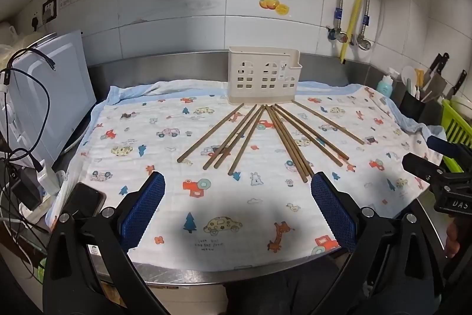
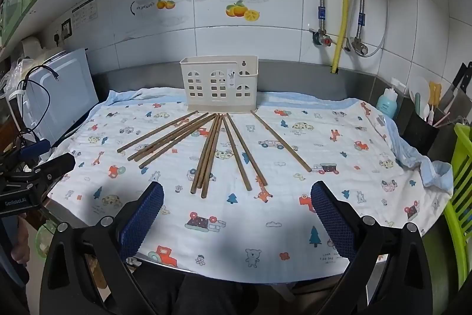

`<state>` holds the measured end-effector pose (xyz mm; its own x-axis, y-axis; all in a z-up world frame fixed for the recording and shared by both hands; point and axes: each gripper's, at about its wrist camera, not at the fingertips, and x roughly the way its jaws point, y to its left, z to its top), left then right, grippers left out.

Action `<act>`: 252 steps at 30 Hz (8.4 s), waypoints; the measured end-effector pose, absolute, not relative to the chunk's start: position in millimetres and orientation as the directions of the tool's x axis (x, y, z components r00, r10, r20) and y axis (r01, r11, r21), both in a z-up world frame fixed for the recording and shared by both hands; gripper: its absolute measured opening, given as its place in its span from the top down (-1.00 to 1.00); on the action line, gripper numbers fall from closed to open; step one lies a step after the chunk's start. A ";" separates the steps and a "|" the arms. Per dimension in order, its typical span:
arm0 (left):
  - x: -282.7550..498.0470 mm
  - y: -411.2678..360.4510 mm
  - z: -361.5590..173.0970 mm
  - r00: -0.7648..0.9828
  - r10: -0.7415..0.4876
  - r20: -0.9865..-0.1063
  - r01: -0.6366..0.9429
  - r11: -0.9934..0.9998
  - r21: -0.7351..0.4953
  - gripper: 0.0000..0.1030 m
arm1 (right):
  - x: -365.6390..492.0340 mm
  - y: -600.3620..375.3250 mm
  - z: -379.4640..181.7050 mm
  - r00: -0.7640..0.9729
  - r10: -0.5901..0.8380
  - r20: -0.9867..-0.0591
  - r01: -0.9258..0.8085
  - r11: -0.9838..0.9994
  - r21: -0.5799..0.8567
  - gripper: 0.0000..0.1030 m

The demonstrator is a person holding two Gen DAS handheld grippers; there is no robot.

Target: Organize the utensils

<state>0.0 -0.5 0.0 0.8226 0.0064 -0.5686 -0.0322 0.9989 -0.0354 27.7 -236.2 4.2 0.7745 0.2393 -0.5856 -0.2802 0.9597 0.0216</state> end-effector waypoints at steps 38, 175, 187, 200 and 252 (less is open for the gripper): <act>1.2 -2.0 -5.4 0.822 -0.008 -0.570 -0.023 0.999 -0.048 -0.90 | 31.2 -231.9 0.8 0.768 0.243 -0.592 -0.283 0.959 0.026 -0.88; 210.3 67.3 -118.7 0.611 -0.069 -0.788 0.150 0.988 0.030 0.79 | 241.8 -279.2 -99.4 0.618 0.258 -0.743 -0.362 0.932 0.023 0.86; 202.8 60.9 -114.9 0.614 -0.032 -0.789 0.096 0.995 0.034 0.85 | 208.1 -276.8 -64.4 0.678 0.278 -0.681 -0.344 0.938 0.040 0.86; 161.2 62.8 -70.2 0.707 -0.105 -0.700 0.057 0.994 -0.092 0.90 | 179.5 -267.5 0.6 0.744 0.343 -0.573 -0.376 0.924 0.065 0.86; 238.1 5.1 149.2 0.927 -0.164 -0.337 0.185 0.982 0.032 0.90 | 350.1 -169.1 96.9 0.667 0.270 -0.694 -0.470 0.875 -0.112 0.87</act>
<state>238.1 5.1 149.2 0.9273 -0.1640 -0.3366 0.1854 0.9821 0.0324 350.1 -169.1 96.9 0.6674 0.2700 -0.6940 -0.4704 0.8753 -0.1118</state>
